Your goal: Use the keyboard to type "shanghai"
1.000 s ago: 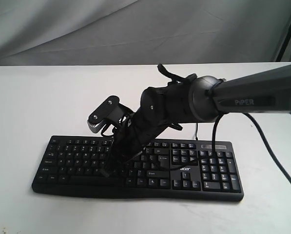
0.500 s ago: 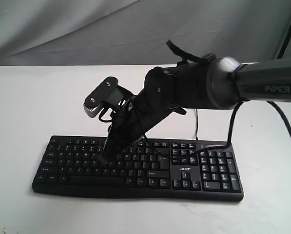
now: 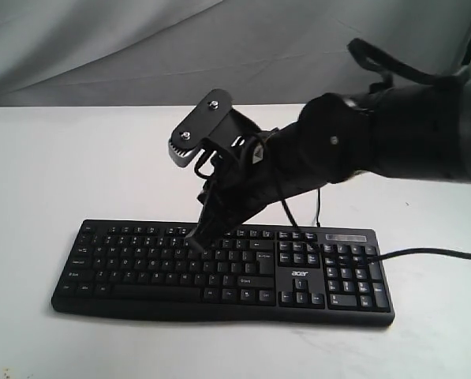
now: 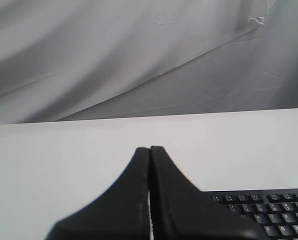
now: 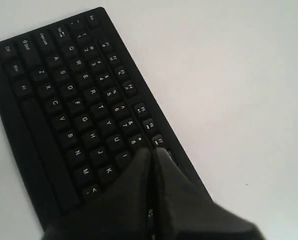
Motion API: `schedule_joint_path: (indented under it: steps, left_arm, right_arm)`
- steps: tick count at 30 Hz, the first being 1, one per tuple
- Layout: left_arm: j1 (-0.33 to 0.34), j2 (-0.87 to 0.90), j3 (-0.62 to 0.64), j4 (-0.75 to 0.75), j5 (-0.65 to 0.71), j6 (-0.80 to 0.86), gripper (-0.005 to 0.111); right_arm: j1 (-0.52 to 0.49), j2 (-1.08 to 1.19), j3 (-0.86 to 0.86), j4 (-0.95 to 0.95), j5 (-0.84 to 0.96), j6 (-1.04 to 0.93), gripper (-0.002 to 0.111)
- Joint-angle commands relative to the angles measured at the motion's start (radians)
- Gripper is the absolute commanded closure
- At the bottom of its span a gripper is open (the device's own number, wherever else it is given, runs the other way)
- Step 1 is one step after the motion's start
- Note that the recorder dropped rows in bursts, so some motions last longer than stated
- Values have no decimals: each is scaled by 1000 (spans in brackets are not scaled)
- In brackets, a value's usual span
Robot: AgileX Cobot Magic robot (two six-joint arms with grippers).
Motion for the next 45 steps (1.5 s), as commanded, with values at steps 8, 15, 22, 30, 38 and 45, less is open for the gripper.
schedule_joint_path:
  steps: [8,15,22,30,38,45]
  left_arm:
    - [-6,-2,2,0,-6,-3,107]
    - [-6,-2,2,0,-6,-3,107]
    - [-6,-2,2,0,-6,-3,107]
    - [-6,-2,2,0,-6,-3,107]
    - [-6,-2,2,0,-6,-3,107]
    - [-6,-2,2,0,-6,-3,107]
  right_arm:
    - [-6,-276,103,-32,-54,7,108]
    - [-6,-295,103,-32,-79,7,108]
    - [-6,-295,103,-32,-184,7,108]
    - [-6,-295,103,24,-278,7,108]
    - [-109,-300,103,228,-441,51,108]
    - [-334,-364,103,228,-329,135,108]
